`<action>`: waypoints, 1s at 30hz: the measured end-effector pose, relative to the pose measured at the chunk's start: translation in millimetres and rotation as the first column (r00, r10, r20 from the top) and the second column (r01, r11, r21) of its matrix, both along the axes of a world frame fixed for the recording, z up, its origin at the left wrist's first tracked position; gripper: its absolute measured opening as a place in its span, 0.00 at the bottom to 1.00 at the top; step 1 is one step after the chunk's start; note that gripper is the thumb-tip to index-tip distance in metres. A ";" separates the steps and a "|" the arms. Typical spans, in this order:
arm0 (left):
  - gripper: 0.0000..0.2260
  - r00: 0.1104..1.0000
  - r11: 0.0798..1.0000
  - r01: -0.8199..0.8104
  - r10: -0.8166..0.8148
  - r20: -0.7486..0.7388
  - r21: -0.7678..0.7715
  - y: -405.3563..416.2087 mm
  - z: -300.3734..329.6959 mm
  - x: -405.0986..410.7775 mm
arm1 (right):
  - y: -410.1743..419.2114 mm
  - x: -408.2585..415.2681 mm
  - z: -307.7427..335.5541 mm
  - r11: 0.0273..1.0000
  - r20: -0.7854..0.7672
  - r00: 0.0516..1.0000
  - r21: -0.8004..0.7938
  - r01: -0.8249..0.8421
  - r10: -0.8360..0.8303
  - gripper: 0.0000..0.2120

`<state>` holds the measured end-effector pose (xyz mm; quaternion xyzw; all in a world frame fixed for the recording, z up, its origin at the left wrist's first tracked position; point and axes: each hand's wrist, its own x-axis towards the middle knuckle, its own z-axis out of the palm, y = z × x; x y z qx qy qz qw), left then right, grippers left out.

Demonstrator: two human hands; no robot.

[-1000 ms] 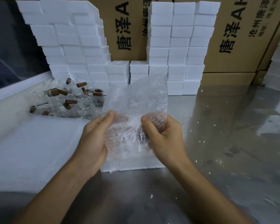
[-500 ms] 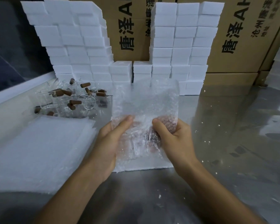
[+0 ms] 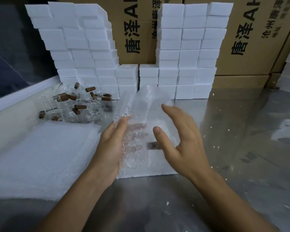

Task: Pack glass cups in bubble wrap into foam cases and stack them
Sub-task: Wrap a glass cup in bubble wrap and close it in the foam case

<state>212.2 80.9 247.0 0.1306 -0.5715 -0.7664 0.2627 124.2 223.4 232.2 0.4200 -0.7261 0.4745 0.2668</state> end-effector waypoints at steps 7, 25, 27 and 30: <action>0.13 0.994 0.996 0.086 -0.084 -0.068 0.026 3.5 1.5 0.9 | 1.2 3.0 -3.1 0.997 0.261 0.962 -0.022 -0.080 0.083 0.28; 0.22 0.987 0.964 0.136 -0.112 -0.114 0.230 5.3 8.1 3.7 | -10.6 9.7 -7.6 0.993 0.380 0.918 -0.090 -0.080 0.108 0.27; 0.23 0.987 0.961 0.139 -0.113 -0.119 0.240 5.8 7.7 3.3 | -12.4 11.1 -7.6 0.996 0.377 0.925 -0.090 -0.020 0.052 0.28; 0.22 0.986 0.963 0.136 -0.110 -0.123 0.234 6.6 8.4 2.9 | -13.4 12.1 -5.4 0.997 0.386 0.922 -0.076 0.008 0.022 0.28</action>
